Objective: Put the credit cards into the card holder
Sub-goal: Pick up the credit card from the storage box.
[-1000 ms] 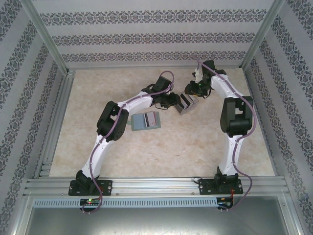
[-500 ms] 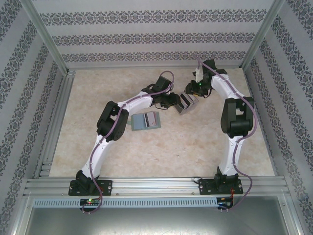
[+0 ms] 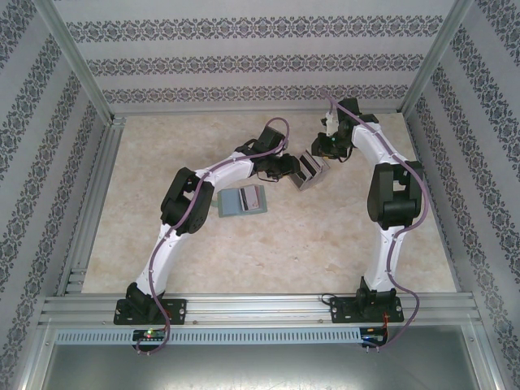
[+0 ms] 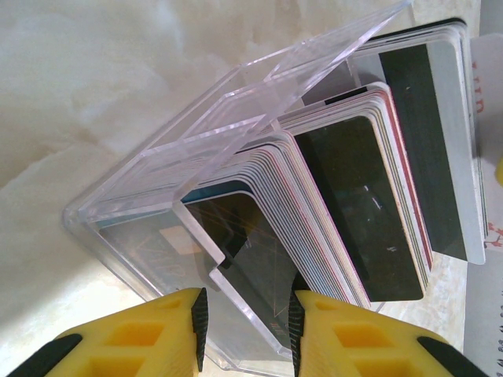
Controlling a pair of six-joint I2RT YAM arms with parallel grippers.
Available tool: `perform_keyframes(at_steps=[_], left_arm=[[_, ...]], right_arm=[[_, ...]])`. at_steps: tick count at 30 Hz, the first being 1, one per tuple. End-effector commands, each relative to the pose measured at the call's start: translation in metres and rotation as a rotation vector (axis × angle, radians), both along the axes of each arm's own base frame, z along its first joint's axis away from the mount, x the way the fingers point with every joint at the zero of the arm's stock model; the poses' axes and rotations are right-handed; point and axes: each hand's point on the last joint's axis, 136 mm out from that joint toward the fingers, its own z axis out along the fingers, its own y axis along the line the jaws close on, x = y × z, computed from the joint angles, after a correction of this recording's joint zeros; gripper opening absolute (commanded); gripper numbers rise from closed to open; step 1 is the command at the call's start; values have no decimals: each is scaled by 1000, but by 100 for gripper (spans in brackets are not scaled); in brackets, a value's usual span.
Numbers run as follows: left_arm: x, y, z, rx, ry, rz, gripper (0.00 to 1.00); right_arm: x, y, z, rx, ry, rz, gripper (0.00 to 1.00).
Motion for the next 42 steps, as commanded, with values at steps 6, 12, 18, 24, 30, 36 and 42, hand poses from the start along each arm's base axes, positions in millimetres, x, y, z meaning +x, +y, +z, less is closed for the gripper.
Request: perform_keyframes(at_steps=[6, 12, 18, 24, 30, 36, 42], left_arm=[[-5, -3, -12, 18, 37, -5, 36], [-5, -3, -10, 14, 35, -6, 36], [-5, -3, 1, 7, 20, -9, 36], [-7, -1, 24, -4, -14, -15, 36], [-13, 12, 59, 4, -81, -3, 36], [-22, 49, 87, 30, -140, 54, 36], [-41, 97, 83, 57, -148, 142, 36]], right_arm=[[0, -3, 27, 5, -42, -4, 14], [0, -7, 39, 0, -69, -11, 9], [0, -14, 56, -19, -112, -29, 8], [-5, -17, 80, -22, -169, -40, 8], [-21, -7, 115, 1, -248, -38, 8], [-44, 25, 147, 128, -326, -5, 9], [-68, 68, 157, 318, -354, 33, 9]])
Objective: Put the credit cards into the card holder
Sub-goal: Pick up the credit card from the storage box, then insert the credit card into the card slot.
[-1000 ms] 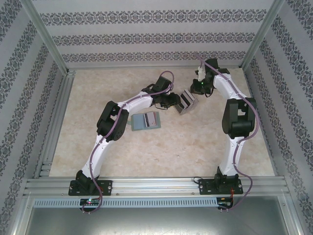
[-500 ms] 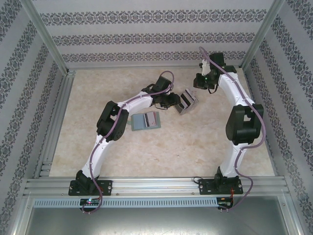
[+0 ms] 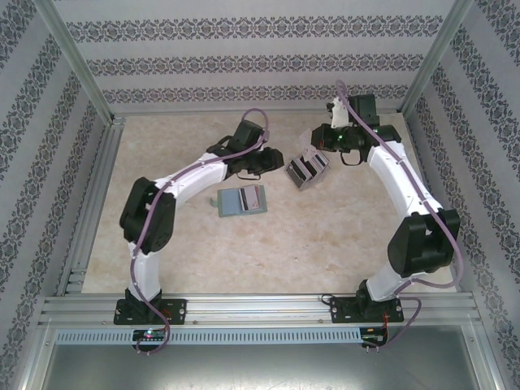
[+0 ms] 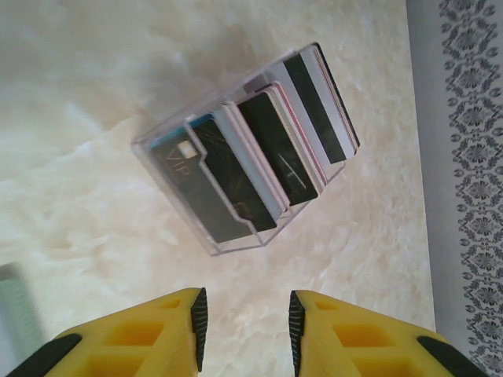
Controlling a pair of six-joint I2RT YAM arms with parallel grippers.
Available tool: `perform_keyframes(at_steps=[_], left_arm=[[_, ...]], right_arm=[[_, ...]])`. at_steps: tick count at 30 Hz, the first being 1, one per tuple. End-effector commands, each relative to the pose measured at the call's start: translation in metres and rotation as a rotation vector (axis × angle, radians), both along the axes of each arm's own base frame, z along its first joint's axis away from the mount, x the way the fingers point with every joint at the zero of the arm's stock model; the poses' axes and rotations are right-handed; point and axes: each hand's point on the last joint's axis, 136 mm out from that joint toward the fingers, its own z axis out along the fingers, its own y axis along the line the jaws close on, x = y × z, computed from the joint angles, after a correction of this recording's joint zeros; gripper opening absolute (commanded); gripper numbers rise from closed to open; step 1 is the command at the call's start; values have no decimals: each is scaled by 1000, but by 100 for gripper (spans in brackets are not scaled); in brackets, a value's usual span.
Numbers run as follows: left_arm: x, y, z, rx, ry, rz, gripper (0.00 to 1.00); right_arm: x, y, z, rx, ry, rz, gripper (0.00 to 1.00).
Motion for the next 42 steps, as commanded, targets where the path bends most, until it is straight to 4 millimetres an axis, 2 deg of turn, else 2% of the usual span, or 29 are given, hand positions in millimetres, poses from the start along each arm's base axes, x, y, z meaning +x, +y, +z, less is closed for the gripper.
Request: perform_keyframes(at_steps=[1, 4, 12, 18, 23, 33, 38, 42], left_arm=[[-2, 33, -9, 36, -21, 72, 36], [-13, 58, -17, 55, -5, 105, 36], [-48, 125, -38, 140, 42, 203, 36], [-64, 168, -57, 214, 88, 272, 37], [-69, 178, -80, 230, 135, 277, 36], [-72, 184, -118, 280, 195, 287, 32], [-75, 181, -133, 277, 227, 276, 26], [-76, 182, -135, 280, 232, 276, 24]], right_arm=[[-8, 28, 13, 155, -31, 32, 9], [-20, 47, 2, 204, -18, 61, 9], [-56, 106, -55, 238, 106, 167, 9], [-71, 146, -94, 241, 190, 223, 9], [-77, 162, -121, 259, 250, 227, 9], [-74, 173, -161, 254, 314, 204, 9], [-68, 176, -172, 252, 325, 196, 9], [-64, 179, -177, 251, 331, 199, 9]])
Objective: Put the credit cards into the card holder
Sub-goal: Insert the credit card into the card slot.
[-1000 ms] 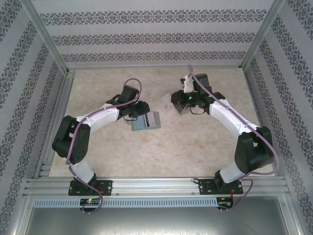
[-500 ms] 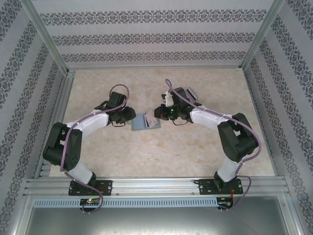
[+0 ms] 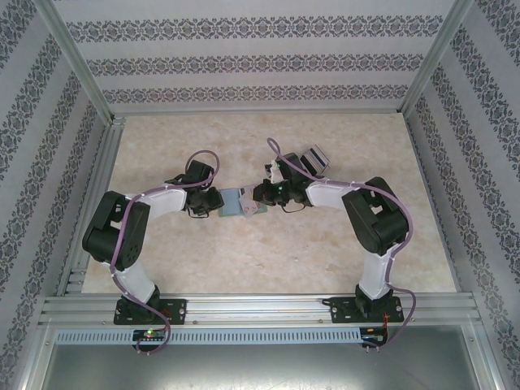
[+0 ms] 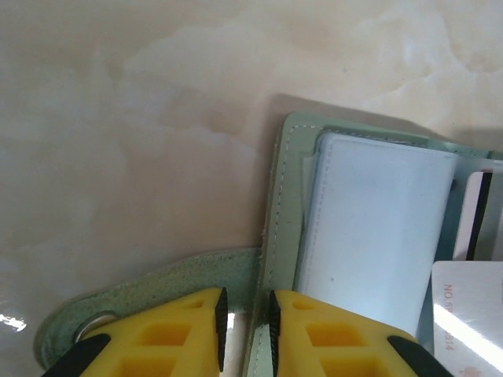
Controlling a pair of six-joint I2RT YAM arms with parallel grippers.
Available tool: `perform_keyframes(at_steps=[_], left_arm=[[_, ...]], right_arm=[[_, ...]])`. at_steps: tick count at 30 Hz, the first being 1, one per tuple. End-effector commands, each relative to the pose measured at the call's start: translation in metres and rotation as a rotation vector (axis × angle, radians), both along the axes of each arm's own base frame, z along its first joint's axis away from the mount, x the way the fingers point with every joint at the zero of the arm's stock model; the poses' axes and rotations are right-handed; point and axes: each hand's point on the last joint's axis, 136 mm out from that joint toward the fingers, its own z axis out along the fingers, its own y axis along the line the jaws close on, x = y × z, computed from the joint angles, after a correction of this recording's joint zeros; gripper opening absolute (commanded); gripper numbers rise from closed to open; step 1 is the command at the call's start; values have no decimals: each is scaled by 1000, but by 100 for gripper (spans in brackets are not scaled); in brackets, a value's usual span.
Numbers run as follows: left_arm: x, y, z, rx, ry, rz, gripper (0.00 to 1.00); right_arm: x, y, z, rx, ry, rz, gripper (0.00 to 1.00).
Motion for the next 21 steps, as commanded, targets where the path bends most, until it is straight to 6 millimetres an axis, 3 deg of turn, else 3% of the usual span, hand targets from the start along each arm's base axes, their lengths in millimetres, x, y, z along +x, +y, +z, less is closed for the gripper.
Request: perform_keyframes(at_steps=[1, 21], left_arm=[[3, 2, -2, 3, -17, -1, 24], [-2, 0, -5, -21, -8, 1, 20]], right_arm=[[10, 11, 9, 30, -37, 11, 9], [28, 16, -5, 28, -48, -48, 9]])
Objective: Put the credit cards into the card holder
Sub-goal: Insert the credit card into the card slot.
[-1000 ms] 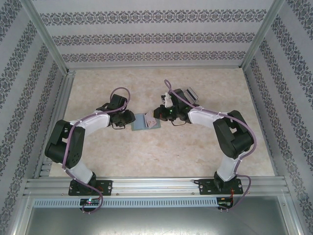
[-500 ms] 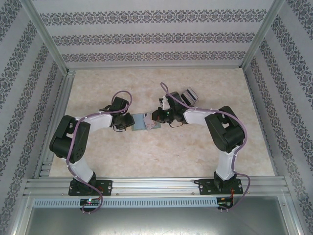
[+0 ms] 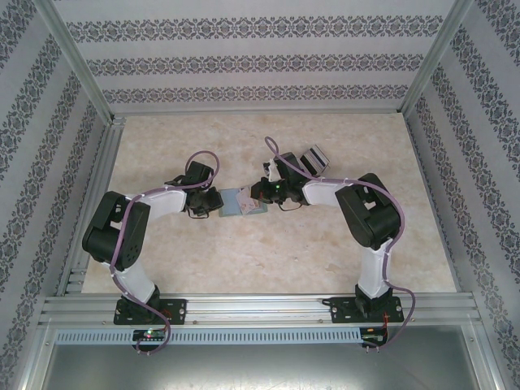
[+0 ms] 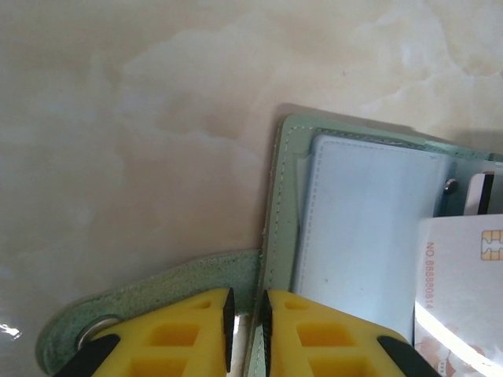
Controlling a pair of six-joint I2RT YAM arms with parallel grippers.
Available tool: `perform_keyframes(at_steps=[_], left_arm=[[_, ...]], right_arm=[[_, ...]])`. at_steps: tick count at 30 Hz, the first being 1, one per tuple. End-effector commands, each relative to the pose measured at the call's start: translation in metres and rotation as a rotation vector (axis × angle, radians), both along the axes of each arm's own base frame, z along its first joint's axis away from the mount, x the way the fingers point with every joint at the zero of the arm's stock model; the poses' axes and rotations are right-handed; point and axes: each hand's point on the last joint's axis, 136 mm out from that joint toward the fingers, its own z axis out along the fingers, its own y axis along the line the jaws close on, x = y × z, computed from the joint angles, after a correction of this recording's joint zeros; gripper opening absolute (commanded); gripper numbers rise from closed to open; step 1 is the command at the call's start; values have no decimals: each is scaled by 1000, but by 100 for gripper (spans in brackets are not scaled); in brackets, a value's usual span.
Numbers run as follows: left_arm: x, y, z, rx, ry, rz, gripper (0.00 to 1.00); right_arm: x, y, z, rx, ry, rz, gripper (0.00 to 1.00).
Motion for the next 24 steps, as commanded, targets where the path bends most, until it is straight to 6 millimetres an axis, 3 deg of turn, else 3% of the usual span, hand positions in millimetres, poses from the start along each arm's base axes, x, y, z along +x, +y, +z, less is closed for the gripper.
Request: perform_keyframes(at_steps=[1, 16, 24], left_arm=[[-4, 0, -4, -15, 10, 0, 19], [-6, -1, -6, -22, 12, -5, 16], [-5, -3, -5, -37, 10, -5, 14]], right_arm=[[13, 8, 2, 8, -41, -31, 9], [19, 10, -13, -60, -91, -71, 9], [11, 22, -12, -102, -138, -54, 9]])
